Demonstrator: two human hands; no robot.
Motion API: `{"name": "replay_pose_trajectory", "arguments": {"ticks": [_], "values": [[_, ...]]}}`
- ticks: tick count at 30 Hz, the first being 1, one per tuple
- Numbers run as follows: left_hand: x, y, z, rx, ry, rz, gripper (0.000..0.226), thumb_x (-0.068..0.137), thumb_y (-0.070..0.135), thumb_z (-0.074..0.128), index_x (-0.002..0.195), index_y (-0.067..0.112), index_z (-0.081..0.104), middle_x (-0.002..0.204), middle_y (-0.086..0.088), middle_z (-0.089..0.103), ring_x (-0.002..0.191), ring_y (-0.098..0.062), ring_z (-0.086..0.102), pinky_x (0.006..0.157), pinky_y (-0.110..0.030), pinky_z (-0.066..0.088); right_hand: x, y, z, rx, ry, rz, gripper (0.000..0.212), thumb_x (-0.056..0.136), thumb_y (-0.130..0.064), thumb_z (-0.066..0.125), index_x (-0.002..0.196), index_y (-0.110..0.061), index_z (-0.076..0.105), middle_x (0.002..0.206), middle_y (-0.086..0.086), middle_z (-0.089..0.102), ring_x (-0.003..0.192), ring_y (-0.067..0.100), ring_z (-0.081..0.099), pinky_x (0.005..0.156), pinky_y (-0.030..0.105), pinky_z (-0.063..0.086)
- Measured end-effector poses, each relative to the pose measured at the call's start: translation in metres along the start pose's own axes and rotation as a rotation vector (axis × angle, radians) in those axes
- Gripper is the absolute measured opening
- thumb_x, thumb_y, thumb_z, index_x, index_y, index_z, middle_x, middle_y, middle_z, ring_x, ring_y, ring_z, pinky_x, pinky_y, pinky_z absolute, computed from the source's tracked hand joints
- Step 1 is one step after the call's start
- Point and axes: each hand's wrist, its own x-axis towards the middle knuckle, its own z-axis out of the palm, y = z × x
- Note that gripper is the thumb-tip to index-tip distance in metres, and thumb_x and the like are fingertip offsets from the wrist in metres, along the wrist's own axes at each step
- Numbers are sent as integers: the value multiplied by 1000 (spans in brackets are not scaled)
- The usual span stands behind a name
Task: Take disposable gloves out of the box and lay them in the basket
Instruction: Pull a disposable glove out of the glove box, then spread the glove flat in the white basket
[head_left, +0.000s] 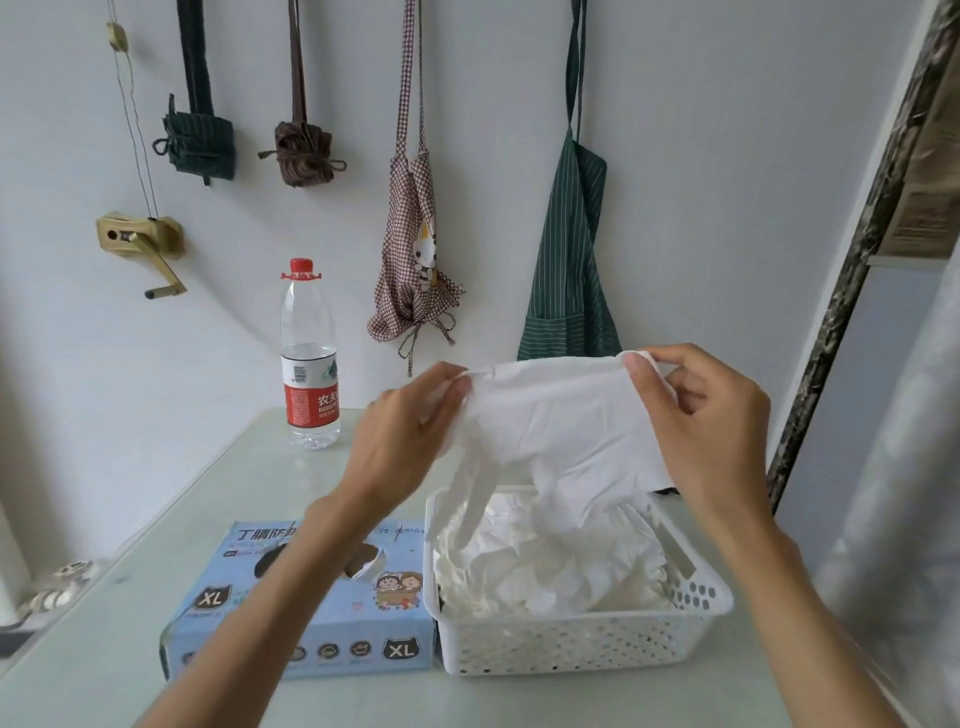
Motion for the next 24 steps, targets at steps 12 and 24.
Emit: {"name": "replay_pose_trajectory", "arguments": {"ticks": [12, 24], "values": [[-11, -57, 93, 485, -587, 16, 31, 96, 49, 44, 114, 31, 62, 106, -1, 69, 98, -28, 62, 72, -32, 42, -43, 138, 26, -614, -440, 445, 22, 90, -41, 61, 92, -20, 68, 73, 1, 64, 76, 24, 62, 62, 30, 43], [-16, -44, 71, 415, -299, 73, 37, 97, 52, 37, 115, 31, 62, 115, 13, 63, 100, -8, 58, 68, -23, 43, -40, 135, 15, -788, -375, 247, 34, 95, -41, 52, 118, -18, 60, 99, 2, 68, 95, 24, 64, 70, 32, 49]]}}
